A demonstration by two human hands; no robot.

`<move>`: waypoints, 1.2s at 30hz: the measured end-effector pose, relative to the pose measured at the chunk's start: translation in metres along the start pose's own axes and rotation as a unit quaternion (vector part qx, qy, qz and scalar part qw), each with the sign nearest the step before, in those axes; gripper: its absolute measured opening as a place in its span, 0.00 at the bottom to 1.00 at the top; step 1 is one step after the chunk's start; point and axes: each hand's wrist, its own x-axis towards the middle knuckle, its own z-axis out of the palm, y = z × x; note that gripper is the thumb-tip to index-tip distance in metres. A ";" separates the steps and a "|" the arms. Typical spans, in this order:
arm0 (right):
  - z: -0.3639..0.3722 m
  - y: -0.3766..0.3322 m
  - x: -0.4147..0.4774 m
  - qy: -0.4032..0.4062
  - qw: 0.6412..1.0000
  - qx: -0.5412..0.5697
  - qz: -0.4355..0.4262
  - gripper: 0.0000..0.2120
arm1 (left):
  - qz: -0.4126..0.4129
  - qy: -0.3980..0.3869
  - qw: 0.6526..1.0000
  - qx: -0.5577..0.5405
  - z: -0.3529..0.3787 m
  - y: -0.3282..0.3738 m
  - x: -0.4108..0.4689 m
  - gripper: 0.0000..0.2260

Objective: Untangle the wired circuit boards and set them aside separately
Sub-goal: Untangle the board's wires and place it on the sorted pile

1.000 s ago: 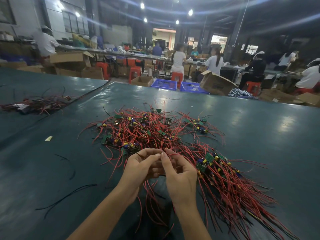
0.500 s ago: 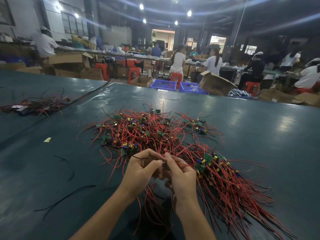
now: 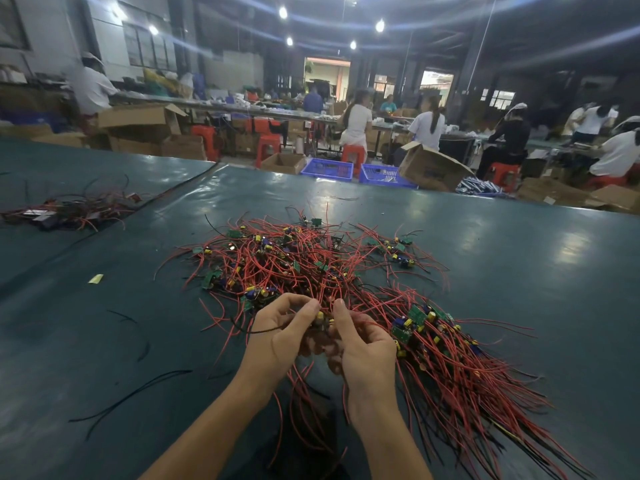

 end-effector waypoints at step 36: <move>0.004 -0.003 -0.005 -0.126 0.966 0.175 0.140 0.07 | -0.144 -0.060 0.967 -0.199 0.002 0.002 -0.006 0.13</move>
